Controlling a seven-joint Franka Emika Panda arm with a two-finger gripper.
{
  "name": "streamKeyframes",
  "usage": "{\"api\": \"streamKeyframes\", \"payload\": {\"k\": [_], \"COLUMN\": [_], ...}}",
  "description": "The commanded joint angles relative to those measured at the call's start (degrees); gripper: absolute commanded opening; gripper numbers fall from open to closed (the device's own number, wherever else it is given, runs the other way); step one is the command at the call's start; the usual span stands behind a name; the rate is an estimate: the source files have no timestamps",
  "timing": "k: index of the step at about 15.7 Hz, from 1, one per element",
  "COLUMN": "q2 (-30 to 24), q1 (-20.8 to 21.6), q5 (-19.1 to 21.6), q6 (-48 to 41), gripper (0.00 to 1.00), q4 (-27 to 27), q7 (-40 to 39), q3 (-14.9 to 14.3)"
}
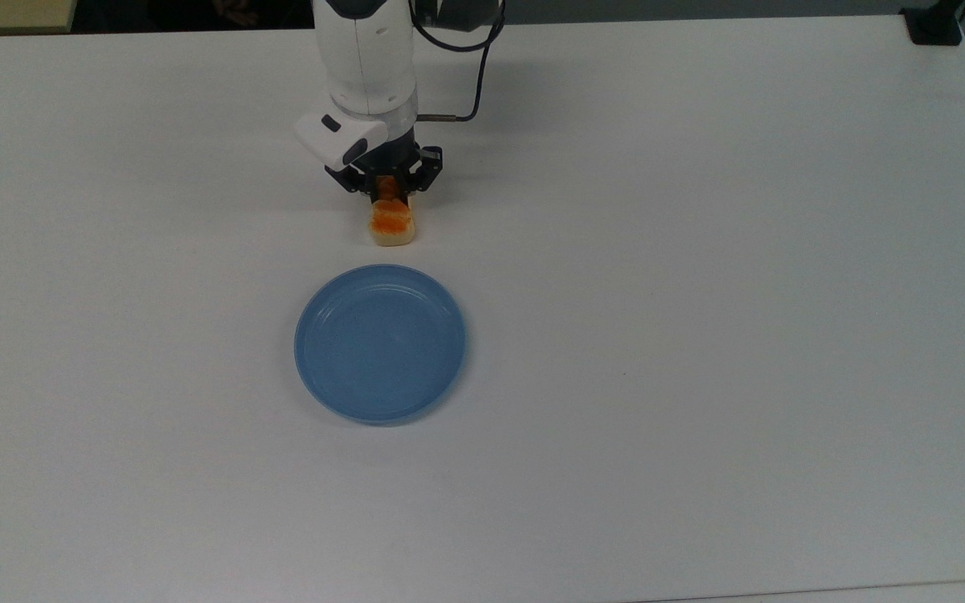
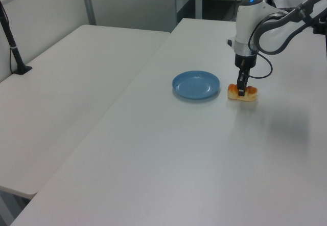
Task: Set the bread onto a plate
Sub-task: 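Lift the bread and carry it over the blue plate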
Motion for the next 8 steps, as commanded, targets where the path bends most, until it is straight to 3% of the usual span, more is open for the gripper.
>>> {"api": "streamKeyframes", "payload": {"k": [1, 5, 8], "q2": [-0.7, 1.0, 4.8], "q1": [-0.3, -0.4, -0.9], "q5": [-0.9, 0.2, 1.5], "q6": [-0.9, -5.3, -9.6], "gripper": [0.26, 0.26, 0.26], "q4": [1.1, 8.9, 18.3], "q7": [1.8, 2.0, 3.9], "q3": [0.3, -0.3, -0.4]}}
